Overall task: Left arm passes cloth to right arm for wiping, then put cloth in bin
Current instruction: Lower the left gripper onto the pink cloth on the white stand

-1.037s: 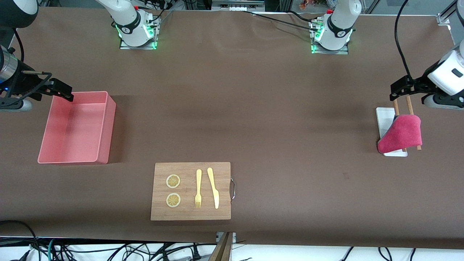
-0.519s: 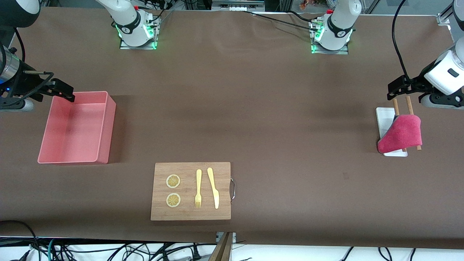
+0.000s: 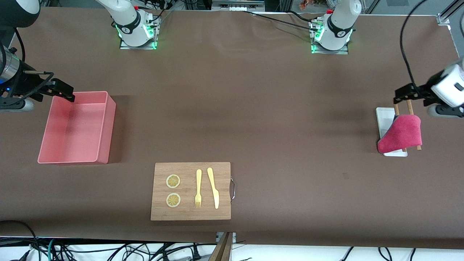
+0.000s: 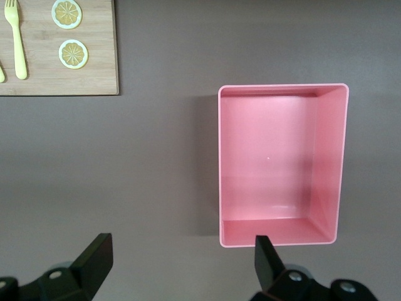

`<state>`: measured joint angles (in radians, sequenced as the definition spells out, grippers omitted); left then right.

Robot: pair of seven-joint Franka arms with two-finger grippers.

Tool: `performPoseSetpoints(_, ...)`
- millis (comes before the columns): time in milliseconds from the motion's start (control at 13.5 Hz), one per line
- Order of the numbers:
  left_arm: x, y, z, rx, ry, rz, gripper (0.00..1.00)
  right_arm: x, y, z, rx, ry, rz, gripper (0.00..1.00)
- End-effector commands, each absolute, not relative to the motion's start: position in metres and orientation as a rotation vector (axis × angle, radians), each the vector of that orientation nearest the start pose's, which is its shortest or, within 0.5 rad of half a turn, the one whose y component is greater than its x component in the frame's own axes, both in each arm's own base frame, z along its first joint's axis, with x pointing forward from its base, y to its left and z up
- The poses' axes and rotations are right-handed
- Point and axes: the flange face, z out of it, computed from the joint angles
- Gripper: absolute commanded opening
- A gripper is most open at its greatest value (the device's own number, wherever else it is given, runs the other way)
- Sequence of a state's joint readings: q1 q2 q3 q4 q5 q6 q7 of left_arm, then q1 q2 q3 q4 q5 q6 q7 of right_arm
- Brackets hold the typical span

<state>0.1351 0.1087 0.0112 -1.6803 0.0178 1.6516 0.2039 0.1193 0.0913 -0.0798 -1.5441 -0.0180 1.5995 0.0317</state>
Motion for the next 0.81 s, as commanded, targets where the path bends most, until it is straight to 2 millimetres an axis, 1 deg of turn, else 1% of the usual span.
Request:
performPoseSetpoints(0, 0.613, 0.133, 0.471, -3.065, 0.201, 0.326, 1.00, 0.576, 0.022, 0.591, -3.168, -0.038, 0.037, 1.00)
performPoseSetpoints(74, 0.622, 0.145, 0.454, -3.023, 0.212, 0.331, 1.00, 0.576, 0.021, 0.591, -3.168, -0.036, 0.035, 1.00)
performPoseSetpoints(148, 0.628, 0.172, 0.439, -3.006, 0.206, 0.288, 1.00, 0.576, 0.022, 0.591, -3.168, -0.038, 0.035, 1.00)
performPoseSetpoints(222, 0.632, 0.201, 0.411, -3.021, 0.208, 0.259, 1.00, 0.576, 0.022, 0.591, -3.168, -0.038, 0.035, 1.00)
performPoseSetpoints(296, 0.636, 0.214, 0.386, -3.026, 0.250, 0.255, 1.00, 0.576, 0.022, 0.591, -3.168, -0.038, 0.037, 1.00)
performPoseSetpoints(370, 0.641, 0.218, 0.371, -3.026, 0.263, 0.239, 1.00, 0.576, 0.022, 0.591, -3.168, -0.038, 0.037, 1.00)
performPoseSetpoints(444, 0.641, 0.224, 0.361, -3.029, 0.257, 0.243, 0.96, 0.576, 0.022, 0.591, -3.168, -0.038, 0.035, 1.00)
performPoseSetpoints(519, 0.640, 0.225, 0.347, -3.046, 0.252, 0.264, 0.87, 0.576, 0.022, 0.591, -3.168, -0.038, 0.035, 1.00)
performPoseSetpoints(593, 0.641, 0.224, 0.331, -3.066, 0.246, 0.291, 0.86, 0.576, 0.022, 0.591, -3.168, -0.038, 0.037, 1.00)
performPoseSetpoints(667, 0.640, 0.224, 0.324, -3.069, 0.250, 0.307, 0.77, 0.576, 0.022, 0.591, -3.168, -0.038, 0.035, 1.00)
performPoseSetpoints(741, 0.639, 0.227, 0.323, -3.069, 0.246, 0.310, 0.71, 0.576, 0.022, 0.591, -3.168, -0.038, 0.035, 1.00)
